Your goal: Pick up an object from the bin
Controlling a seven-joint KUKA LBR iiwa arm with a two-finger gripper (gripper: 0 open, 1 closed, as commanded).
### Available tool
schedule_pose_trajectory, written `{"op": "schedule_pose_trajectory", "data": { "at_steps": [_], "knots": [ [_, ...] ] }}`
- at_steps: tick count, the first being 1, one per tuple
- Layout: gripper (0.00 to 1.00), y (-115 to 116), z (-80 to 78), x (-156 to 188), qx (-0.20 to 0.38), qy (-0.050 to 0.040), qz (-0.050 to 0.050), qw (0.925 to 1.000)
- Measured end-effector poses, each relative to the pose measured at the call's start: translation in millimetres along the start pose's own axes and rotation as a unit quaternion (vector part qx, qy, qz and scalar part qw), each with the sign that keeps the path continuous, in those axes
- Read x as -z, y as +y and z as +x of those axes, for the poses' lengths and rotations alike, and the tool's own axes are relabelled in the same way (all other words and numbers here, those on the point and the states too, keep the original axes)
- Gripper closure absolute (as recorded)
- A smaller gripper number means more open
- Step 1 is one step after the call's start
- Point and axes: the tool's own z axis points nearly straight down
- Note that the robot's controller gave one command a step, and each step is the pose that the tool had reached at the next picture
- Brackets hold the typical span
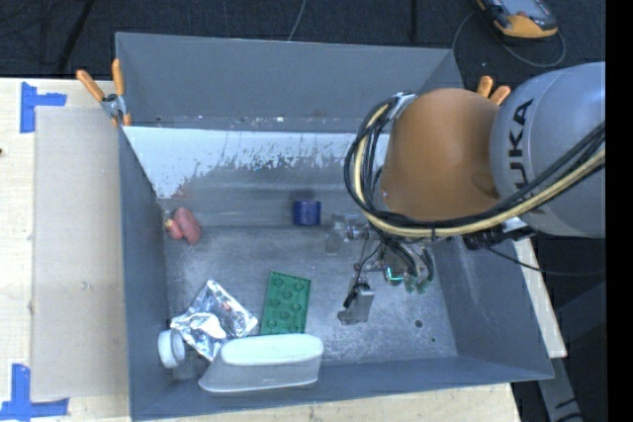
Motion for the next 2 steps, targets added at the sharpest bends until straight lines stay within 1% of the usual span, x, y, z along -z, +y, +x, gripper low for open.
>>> {"op": "schedule_pose_trajectory", "data": {
  "at_steps": [1, 2],
  "knots": [
    [0.00, 53.0, -5.0, -121.5, 0.246, -0.0028, 0.001, 0.9691],
    [0.00, 145.6, 8.1, -89.6, 0.319, -0.0087, 0.000, 0.9476]
  ]
}}
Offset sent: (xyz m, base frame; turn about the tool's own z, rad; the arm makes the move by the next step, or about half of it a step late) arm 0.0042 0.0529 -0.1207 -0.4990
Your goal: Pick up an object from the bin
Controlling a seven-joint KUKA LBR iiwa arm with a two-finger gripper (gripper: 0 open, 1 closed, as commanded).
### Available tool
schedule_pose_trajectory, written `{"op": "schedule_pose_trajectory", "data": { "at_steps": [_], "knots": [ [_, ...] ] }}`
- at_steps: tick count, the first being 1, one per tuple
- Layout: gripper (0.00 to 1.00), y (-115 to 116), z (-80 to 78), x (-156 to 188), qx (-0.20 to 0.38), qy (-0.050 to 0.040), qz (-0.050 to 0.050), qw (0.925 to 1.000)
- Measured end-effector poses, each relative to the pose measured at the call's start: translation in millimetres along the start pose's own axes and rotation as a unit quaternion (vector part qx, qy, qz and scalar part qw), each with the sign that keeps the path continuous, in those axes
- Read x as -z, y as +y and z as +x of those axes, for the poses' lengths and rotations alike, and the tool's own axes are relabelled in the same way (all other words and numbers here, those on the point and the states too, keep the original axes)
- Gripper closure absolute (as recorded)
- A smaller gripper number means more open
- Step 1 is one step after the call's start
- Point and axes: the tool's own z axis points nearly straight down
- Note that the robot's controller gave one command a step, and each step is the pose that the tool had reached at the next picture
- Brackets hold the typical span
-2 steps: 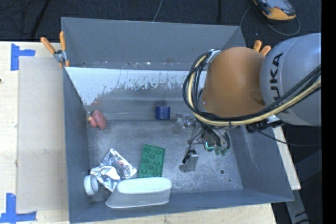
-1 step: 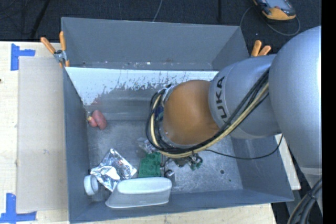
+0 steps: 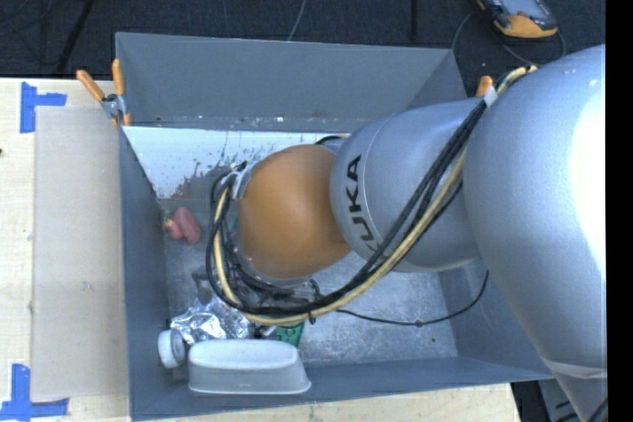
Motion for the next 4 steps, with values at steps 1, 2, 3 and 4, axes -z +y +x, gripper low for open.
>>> {"op": "schedule_pose_trajectory", "data": {
  "at_steps": [1, 2, 3, 4],
  "knots": [
    [0.00, 27.8, -27.8, -1.2, -0.127, 0.0010, 0.001, 0.9920],
    [0.00, 36.4, -19.5, -32.1, 0.053, 0.0040, 0.000, 0.9986],
    [0.00, 28.9, 7.6, -27.9, 0.439, -0.0025, 0.003, 0.8984],
    [1.00, 29.8, 8.4, -28.7, 0.438, -0.0016, 0.002, 0.8991]
  ]
}}
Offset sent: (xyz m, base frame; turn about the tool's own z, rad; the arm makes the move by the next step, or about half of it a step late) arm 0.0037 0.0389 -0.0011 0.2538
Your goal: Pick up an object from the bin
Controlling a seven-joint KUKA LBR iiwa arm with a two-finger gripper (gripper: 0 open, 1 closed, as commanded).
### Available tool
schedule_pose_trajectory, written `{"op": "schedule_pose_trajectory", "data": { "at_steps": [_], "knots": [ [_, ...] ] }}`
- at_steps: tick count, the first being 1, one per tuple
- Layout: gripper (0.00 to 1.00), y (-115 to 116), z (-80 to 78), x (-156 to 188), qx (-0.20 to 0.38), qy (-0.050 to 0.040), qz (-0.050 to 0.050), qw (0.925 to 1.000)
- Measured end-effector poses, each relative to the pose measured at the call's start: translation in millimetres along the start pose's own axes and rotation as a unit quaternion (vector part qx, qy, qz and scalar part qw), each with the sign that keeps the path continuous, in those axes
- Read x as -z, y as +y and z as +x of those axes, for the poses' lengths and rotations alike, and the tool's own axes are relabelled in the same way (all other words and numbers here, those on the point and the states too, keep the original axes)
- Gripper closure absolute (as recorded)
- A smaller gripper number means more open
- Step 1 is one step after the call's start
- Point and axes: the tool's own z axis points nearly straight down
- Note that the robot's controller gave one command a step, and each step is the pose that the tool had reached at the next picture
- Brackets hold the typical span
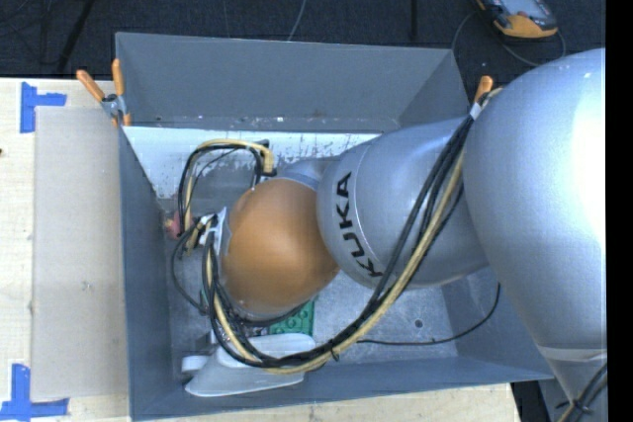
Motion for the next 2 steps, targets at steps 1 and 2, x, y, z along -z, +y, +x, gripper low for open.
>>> {"op": "schedule_pose_trajectory", "data": {
  "at_steps": [1, 2],
  "knots": [
    [1.00, -2.4, -1.7, 79.1, -0.002, 0.0014, -0.002, 1.0000],
    [1.00, -3.0, -3.0, 107.8, -0.004, 0.0019, -0.004, 1.0000]
  ]
}}
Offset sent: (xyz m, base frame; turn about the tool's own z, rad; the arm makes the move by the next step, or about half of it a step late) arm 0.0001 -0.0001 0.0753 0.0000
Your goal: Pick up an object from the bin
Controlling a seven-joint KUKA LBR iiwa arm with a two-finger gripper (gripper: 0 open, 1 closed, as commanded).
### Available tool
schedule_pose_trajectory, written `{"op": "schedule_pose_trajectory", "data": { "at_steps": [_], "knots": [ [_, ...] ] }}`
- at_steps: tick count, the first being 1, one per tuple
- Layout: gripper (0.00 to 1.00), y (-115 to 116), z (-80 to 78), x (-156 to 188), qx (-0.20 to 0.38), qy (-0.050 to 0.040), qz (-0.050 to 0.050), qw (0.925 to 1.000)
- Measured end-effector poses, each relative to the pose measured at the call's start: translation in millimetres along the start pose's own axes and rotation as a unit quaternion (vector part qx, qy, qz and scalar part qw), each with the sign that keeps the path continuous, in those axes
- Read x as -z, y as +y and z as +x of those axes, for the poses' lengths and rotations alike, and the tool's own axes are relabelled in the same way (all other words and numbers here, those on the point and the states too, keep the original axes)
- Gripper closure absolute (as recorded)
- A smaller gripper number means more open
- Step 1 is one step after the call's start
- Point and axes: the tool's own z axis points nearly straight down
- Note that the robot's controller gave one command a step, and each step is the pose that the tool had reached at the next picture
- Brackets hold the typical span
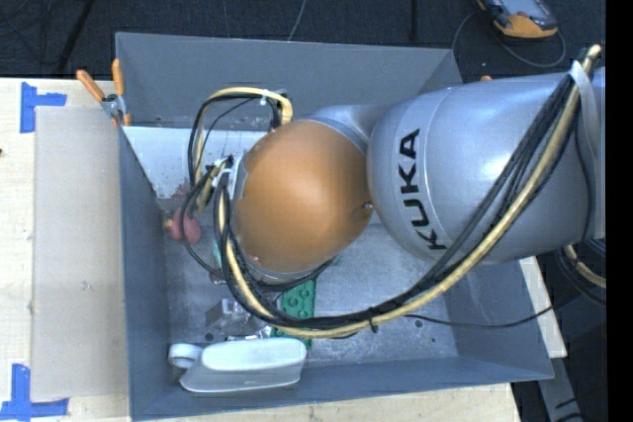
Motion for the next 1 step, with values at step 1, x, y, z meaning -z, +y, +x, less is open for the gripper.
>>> {"op": "schedule_pose_trajectory", "data": {
  "at_steps": [1],
  "knots": [
    [1.00, -0.4, -1.1, 13.2, -0.003, 0.0003, -0.001, 1.0000]
  ]
}}
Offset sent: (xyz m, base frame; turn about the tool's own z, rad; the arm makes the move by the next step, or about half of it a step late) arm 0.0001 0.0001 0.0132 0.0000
